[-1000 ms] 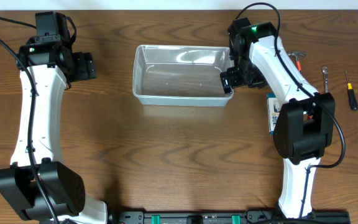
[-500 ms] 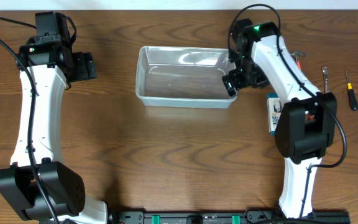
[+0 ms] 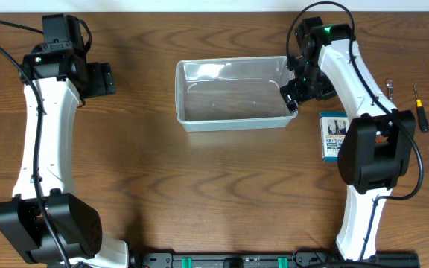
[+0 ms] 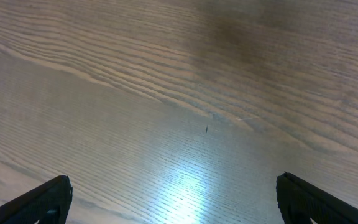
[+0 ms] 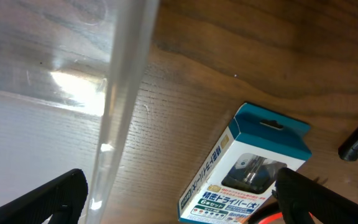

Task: Pack container

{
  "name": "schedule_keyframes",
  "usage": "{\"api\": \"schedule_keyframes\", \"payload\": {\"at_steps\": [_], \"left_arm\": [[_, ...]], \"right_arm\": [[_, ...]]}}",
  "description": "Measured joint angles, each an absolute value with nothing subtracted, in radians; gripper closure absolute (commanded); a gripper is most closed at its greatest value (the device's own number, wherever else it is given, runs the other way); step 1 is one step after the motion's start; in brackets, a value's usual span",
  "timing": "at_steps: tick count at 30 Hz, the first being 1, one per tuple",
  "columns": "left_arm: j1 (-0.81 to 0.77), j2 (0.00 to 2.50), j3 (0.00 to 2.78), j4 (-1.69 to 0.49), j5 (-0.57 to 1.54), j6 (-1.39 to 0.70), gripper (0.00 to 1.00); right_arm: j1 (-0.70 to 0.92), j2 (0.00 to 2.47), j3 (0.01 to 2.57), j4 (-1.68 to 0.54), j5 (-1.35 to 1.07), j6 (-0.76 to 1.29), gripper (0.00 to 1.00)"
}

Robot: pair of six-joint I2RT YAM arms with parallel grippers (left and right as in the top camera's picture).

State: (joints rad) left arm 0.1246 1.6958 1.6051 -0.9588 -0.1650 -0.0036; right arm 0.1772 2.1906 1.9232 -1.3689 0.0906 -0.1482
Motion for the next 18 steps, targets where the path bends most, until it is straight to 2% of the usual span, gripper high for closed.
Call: {"api": "schedule_keyframes", "payload": {"at_steps": [18], "left_arm": [[0.125,1.696,1.605,-0.959,-0.165,-0.004,0.02]], "right_arm": [[0.198,2.191,1.923,-1.410,0.091,-0.067,0.01]]}}
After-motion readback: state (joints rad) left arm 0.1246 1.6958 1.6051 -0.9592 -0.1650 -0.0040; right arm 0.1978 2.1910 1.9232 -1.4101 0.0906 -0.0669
